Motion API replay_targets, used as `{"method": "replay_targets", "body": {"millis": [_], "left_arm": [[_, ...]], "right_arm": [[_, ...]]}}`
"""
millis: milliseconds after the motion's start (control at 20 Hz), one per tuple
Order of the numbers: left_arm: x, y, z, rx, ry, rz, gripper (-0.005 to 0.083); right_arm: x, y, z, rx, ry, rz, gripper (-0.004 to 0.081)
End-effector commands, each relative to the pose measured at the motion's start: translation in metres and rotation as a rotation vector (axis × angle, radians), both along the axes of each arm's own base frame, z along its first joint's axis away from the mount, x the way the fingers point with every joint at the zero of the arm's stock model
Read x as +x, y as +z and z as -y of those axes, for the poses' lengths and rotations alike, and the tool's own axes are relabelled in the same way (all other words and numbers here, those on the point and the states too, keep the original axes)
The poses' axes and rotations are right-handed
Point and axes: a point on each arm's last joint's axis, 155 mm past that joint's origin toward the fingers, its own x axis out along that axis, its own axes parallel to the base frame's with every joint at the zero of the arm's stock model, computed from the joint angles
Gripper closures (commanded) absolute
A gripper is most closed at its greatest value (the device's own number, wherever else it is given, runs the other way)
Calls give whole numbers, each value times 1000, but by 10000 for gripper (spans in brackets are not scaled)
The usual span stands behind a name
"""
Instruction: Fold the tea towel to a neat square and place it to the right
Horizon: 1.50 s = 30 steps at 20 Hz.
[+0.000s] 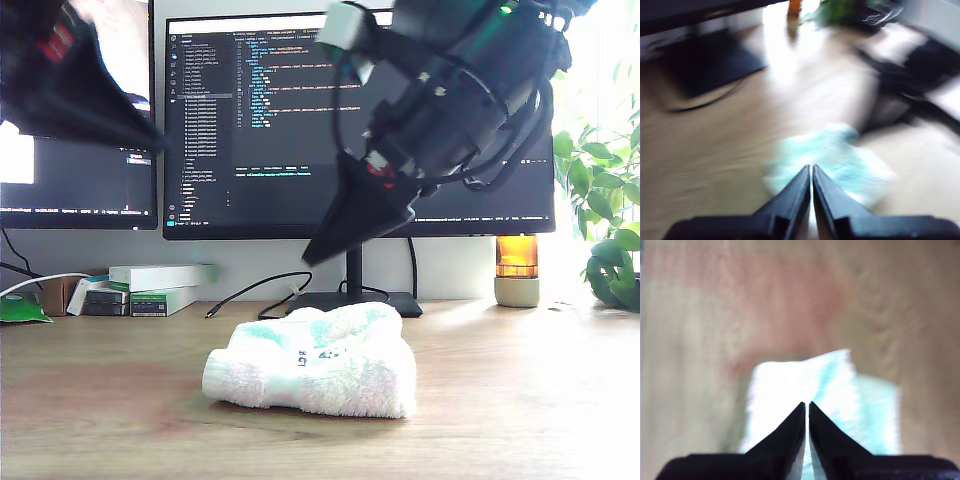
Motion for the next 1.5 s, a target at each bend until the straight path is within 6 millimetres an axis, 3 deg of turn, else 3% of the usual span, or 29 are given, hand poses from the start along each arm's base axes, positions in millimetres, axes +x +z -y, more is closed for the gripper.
{"method": "replay_targets", "body": {"millis": [0, 250, 550, 700, 850, 950, 1150, 1250, 1450], "left_arm": [[-14, -10, 4, -10, -4, -21, 797], [-43, -2, 22, -10, -58, 12, 797], [-63, -14, 33, 38, -107, -15, 797], [-63, -19, 30, 58, -94, -23, 797], [-56, -26, 21, 107, -50, -14, 797], [-52, -29, 17, 140, -30, 6, 797], [-46, -29, 11, 155, -6, 23, 797], [-42, -30, 8, 158, 16, 23, 797], [-33, -30, -1, 164, 58, 25, 797]], "right_arm": [[0, -17, 1, -5, 12, -32, 781], [-6, -61, -5, -25, 70, -119, 781], [-1, -112, 6, -108, 35, -182, 781], [-1, -119, 9, -123, 22, -196, 781], [18, -117, 16, -96, -146, -257, 781], [34, -123, 37, -116, -304, -304, 781], [58, -141, 99, -224, -627, -367, 781], [61, -148, 134, -297, -789, -391, 781], [42, -150, 201, -437, -1069, -444, 781]]}}
